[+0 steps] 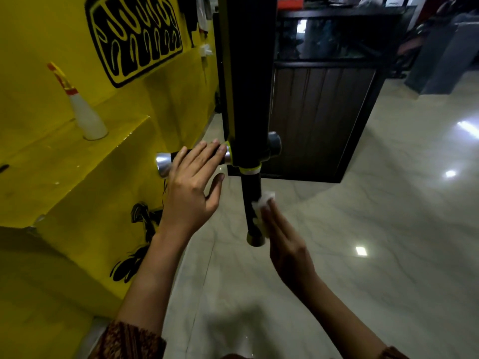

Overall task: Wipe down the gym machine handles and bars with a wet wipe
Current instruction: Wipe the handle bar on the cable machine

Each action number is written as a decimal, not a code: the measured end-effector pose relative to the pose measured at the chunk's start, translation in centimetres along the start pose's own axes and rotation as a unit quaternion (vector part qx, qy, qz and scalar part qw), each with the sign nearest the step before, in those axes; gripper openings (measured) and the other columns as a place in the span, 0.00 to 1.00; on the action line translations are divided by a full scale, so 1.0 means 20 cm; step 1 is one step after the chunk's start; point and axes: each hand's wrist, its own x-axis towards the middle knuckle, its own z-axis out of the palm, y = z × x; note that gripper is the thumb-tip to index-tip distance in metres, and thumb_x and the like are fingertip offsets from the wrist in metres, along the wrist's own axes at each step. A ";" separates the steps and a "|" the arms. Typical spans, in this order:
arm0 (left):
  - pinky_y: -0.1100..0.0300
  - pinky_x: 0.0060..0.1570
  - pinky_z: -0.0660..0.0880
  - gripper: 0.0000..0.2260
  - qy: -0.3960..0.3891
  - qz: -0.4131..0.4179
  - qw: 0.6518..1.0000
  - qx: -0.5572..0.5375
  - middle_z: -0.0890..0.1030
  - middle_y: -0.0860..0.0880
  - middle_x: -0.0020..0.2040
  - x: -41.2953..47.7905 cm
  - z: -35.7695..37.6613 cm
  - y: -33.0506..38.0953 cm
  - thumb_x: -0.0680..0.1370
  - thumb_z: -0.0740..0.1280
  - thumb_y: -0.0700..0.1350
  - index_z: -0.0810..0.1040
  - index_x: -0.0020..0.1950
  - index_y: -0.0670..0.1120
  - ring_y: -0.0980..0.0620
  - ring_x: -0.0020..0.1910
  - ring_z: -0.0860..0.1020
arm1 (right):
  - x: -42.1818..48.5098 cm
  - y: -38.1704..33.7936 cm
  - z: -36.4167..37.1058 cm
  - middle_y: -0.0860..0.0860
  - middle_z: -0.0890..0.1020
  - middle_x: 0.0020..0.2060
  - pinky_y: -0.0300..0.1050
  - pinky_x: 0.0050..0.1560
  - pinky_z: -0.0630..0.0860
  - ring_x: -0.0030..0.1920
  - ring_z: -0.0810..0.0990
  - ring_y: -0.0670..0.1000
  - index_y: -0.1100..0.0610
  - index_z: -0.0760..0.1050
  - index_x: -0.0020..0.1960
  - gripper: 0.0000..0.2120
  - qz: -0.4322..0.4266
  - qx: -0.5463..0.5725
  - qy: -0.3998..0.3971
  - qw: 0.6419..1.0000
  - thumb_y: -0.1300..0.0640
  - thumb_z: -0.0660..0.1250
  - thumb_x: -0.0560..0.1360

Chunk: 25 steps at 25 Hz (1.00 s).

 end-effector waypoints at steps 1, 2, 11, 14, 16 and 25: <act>0.59 0.70 0.52 0.19 0.004 -0.002 1.000 0.002 0.73 0.44 0.67 0.00 0.01 0.00 0.76 0.63 0.42 0.72 0.67 0.42 0.50 0.68 0.66 | 0.08 -0.01 0.00 0.63 0.62 0.69 0.42 0.63 0.71 0.62 0.74 0.61 0.67 0.61 0.68 0.18 0.021 0.018 0.023 0.999 0.58 0.50 0.83; 0.58 0.70 0.53 0.19 0.008 -0.005 1.000 0.003 0.73 0.44 0.66 0.00 0.01 0.00 0.76 0.63 0.41 0.73 0.67 0.42 0.50 0.67 0.66 | 0.17 -0.03 0.01 0.65 0.60 0.69 0.41 0.65 0.69 0.64 0.71 0.64 0.70 0.61 0.68 0.19 0.039 0.041 0.034 0.998 0.58 0.50 0.83; 0.57 0.71 0.51 0.18 0.013 -0.003 1.000 0.020 0.73 0.44 0.67 -0.01 0.02 0.00 0.78 0.64 0.42 0.72 0.68 0.43 0.50 0.69 0.65 | -0.04 -0.03 0.07 0.54 0.64 0.70 0.36 0.54 0.76 0.49 0.77 0.47 0.66 0.65 0.68 0.19 0.027 0.050 -0.003 0.998 0.64 0.59 0.78; 0.56 0.71 0.50 0.20 0.010 -0.015 1.000 0.015 0.72 0.44 0.67 -0.01 0.02 0.01 0.79 0.61 0.51 0.71 0.68 0.43 0.50 0.69 0.64 | 0.12 -0.04 0.04 0.48 0.58 0.72 0.39 0.66 0.69 0.67 0.69 0.52 0.64 0.64 0.69 0.23 -0.049 0.023 0.017 0.998 0.69 0.63 0.76; 0.56 0.72 0.48 0.22 0.003 -0.022 1.000 0.009 0.71 0.44 0.68 -0.01 0.01 0.03 0.80 0.57 0.54 0.71 0.68 0.43 0.49 0.70 0.63 | 0.22 -0.02 0.07 0.53 0.58 0.72 0.46 0.72 0.62 0.74 0.55 0.55 0.61 0.60 0.70 0.30 -0.074 -0.026 -0.008 0.997 0.72 0.67 0.72; 0.55 0.72 0.49 0.23 0.014 -0.031 0.997 0.075 0.68 0.41 0.70 -0.08 -0.03 -0.02 0.80 0.57 0.53 0.68 0.70 0.41 0.46 0.71 0.60 | -0.02 0.00 0.05 0.49 0.50 0.76 0.52 0.58 0.77 0.68 0.68 0.61 0.58 0.54 0.73 0.25 -0.100 0.023 -0.030 0.994 0.66 0.57 0.79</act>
